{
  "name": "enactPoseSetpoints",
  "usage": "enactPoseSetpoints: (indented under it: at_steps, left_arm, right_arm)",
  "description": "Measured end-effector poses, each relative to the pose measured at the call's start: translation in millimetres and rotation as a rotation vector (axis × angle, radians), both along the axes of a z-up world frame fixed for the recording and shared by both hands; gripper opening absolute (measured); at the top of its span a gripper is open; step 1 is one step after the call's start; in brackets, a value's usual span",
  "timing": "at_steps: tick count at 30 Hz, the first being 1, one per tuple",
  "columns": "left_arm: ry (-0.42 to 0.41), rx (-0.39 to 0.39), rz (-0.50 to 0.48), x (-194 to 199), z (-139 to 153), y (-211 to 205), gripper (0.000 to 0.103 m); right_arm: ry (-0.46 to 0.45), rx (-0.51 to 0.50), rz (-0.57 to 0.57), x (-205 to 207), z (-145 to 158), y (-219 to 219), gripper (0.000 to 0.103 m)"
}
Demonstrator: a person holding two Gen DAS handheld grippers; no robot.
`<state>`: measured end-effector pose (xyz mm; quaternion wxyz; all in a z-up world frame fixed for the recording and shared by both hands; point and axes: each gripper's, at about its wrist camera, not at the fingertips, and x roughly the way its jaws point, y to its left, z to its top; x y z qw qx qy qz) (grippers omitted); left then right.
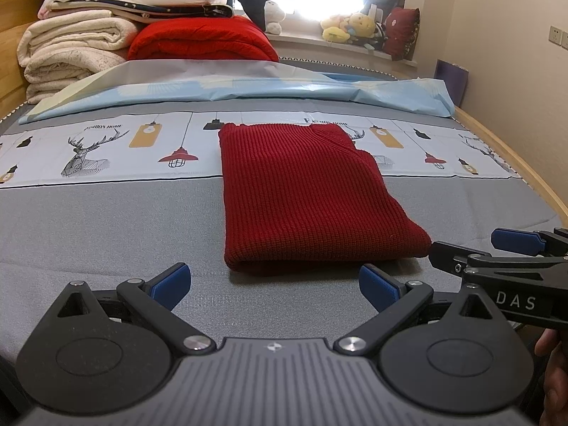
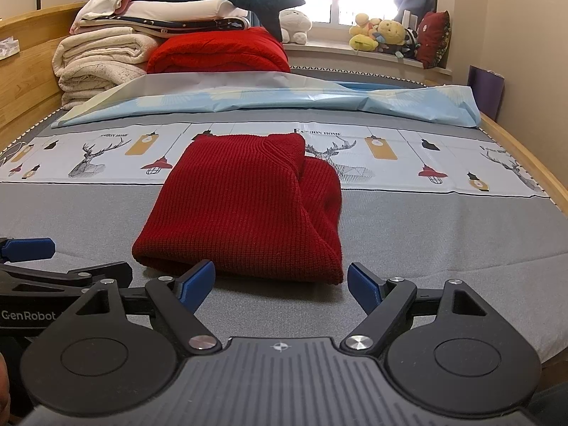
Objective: Fold small clothes
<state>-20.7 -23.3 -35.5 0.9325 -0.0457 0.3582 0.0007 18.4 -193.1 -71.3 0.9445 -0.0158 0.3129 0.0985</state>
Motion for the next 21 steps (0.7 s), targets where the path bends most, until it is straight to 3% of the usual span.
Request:
enactPoseSetpoints:
  at_steps: [21]
  left_arm:
    - [0.003,-0.008,0.004,2.2,-1.0,-1.3,0.102]
  right_arm:
    - [0.001,0.000,0.001,0.4,0.2,-0.4,0.082]
